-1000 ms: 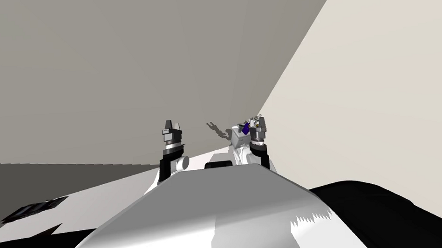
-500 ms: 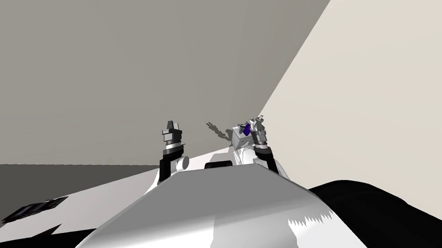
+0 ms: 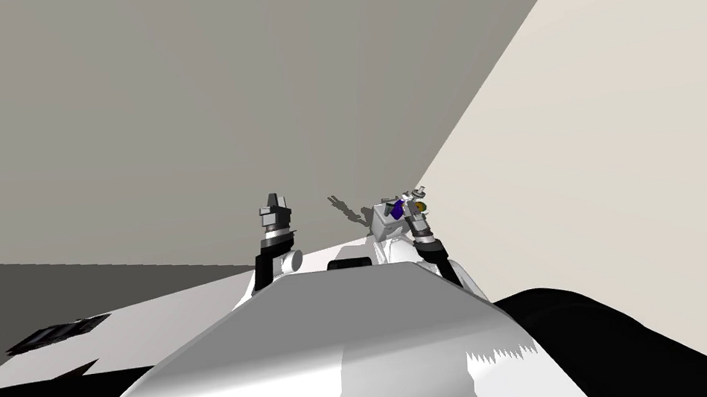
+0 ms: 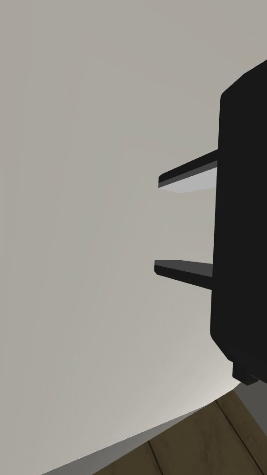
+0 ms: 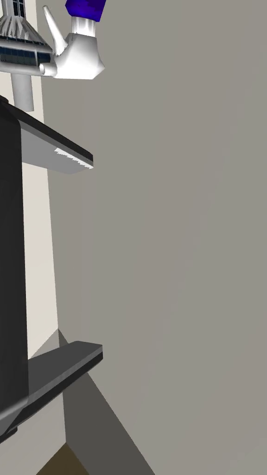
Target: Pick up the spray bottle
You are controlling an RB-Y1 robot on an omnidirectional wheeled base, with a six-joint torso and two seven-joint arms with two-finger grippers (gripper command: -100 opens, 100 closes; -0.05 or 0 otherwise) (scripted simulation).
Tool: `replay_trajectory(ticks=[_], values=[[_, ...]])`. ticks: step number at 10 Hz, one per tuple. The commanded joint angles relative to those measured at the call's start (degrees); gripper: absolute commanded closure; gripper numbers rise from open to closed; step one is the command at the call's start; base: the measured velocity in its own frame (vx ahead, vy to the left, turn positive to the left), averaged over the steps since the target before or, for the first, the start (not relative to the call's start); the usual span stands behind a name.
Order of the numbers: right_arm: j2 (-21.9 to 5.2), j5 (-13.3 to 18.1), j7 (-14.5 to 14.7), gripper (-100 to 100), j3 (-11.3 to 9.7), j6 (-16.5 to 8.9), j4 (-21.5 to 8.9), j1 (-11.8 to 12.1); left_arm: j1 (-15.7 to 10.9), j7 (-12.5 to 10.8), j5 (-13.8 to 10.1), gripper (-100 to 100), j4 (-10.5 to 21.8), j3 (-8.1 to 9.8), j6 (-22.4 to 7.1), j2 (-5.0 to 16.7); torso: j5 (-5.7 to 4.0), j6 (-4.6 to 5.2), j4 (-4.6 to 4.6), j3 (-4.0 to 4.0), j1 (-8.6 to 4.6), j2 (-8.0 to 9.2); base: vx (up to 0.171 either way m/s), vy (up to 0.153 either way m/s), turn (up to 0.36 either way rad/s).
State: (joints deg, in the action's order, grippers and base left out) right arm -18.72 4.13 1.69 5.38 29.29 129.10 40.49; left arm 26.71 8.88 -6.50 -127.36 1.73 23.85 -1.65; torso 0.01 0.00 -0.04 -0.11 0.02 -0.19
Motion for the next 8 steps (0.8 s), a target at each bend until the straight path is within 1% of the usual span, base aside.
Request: replay_trajectory(ticks=[1,2,3,5,6,8], values=[[-2.86,0.70,-0.34,-100,1.75,-1.34,0.22,2.86,0.00,0.00,0.00,0,0.00,0.00,0.00,0.00,0.00,0.00,0.00,0.00,0.00,0.00,0.059,0.007,0.023],[-4.68,1.16,-0.53,-100,2.85,-2.12,0.25,4.57,0.00,0.00,0.00,0,0.00,0.00,0.00,0.00,0.00,0.00,0.00,-0.01,-0.02,-0.01,0.062,0.006,0.027],[-5.19,1.16,-0.53,-100,2.85,-2.12,0.25,4.69,0.00,0.00,0.00,0,0.00,0.00,0.00,0.00,-0.01,0.00,-0.01,-0.02,-0.02,-0.02,0.045,0.003,0.008],[-8.92,2.10,-0.92,-100,5.10,-3.74,0.29,8.30,0.00,0.00,0.00,0,0.00,0.00,0.00,0.00,-0.01,-0.01,0.01,0.02,-0.02,0.04,0.042,0.002,0.023],[-9.10,2.10,-0.92,-100,5.10,-3.74,0.29,8.30,0.00,0.00,0.00,0,0.00,0.00,0.00,0.00,-0.01,-0.01,0.00,0.01,-0.04,0.02,0.038,0.000,0.009],[-13.14,3.06,-1.33,-100,7.42,-5.42,0.24,11.92,0.00,0.00,0.00,0,0.00,0.00,0.00,0.00,-0.01,-0.01,0.01,0.03,-0.02,0.05,0.047,0.000,0.017]])
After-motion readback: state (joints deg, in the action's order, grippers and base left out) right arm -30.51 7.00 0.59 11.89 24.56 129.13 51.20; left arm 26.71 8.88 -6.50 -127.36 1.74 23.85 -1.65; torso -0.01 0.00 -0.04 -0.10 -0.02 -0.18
